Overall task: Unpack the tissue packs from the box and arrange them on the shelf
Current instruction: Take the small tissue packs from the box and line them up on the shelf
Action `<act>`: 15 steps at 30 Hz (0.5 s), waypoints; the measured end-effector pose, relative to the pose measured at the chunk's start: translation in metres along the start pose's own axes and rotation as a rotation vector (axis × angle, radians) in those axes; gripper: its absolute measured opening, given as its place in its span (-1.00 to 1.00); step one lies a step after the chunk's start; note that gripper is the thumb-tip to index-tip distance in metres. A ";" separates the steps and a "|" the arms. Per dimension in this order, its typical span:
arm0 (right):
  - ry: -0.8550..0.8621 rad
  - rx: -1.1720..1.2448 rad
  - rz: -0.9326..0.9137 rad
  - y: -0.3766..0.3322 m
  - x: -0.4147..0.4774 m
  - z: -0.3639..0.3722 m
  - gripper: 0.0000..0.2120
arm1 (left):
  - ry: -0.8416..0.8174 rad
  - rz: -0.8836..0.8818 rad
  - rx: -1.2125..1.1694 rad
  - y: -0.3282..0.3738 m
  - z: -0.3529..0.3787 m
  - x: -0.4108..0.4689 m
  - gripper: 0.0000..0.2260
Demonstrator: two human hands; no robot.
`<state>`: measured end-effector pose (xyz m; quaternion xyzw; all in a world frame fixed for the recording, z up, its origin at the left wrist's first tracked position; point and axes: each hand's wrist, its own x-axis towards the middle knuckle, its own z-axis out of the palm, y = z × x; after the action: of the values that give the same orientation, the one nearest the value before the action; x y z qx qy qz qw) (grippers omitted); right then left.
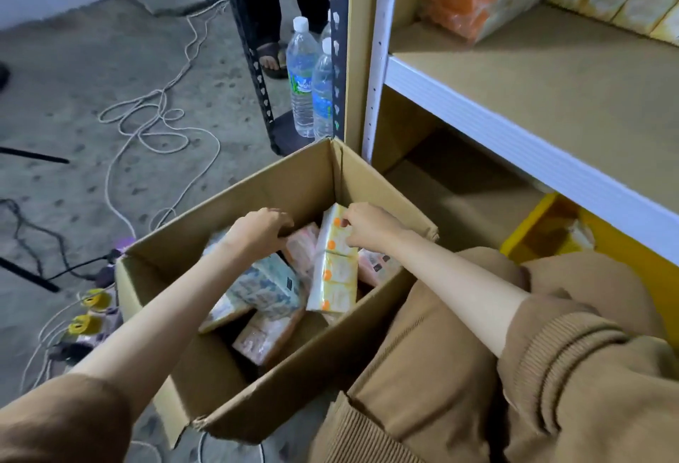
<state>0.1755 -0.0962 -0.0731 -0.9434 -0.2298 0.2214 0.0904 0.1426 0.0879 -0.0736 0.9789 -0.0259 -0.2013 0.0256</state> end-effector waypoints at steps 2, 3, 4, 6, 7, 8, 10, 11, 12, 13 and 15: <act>-0.037 -0.071 -0.044 -0.001 0.015 0.008 -0.69 | -0.057 0.004 0.025 -0.008 0.010 0.009 -0.66; -0.064 -0.105 -0.067 -0.002 0.023 0.012 -0.67 | -0.099 0.008 0.043 -0.011 0.016 0.014 -0.64; -0.101 -0.134 -0.086 -0.002 0.033 0.017 -0.67 | -0.154 0.005 0.065 -0.015 0.022 0.021 -0.62; -0.202 -0.186 -0.131 -0.002 0.054 0.032 -0.66 | -0.265 -0.019 0.105 -0.021 0.037 0.035 -0.53; -0.264 -0.222 -0.155 -0.003 0.064 0.038 -0.64 | -0.307 -0.028 0.133 -0.023 0.044 0.041 -0.48; -0.324 -0.264 -0.182 -0.004 0.072 0.044 -0.62 | -0.340 -0.032 0.164 -0.023 0.050 0.046 -0.43; -0.434 -0.338 -0.237 -0.010 0.085 0.053 -0.56 | -0.395 -0.030 0.237 -0.023 0.058 0.054 -0.35; -0.475 -0.382 -0.272 -0.012 0.090 0.058 -0.54 | -0.415 -0.021 0.279 -0.023 0.062 0.056 -0.31; -0.509 -0.432 -0.294 -0.015 0.094 0.060 -0.54 | -0.436 -0.007 0.324 -0.022 0.064 0.058 -0.27; -0.528 -0.485 -0.313 -0.017 0.097 0.063 -0.56 | -0.455 0.006 0.361 -0.022 0.068 0.062 -0.25; -0.561 -0.561 -0.318 -0.021 0.103 0.070 -0.58 | -0.489 0.018 0.385 -0.020 0.071 0.068 -0.25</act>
<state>0.2174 -0.0243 -0.1678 -0.7874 -0.4394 0.3818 -0.2029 0.1772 0.1010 -0.1666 0.8880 -0.0777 -0.4218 -0.1655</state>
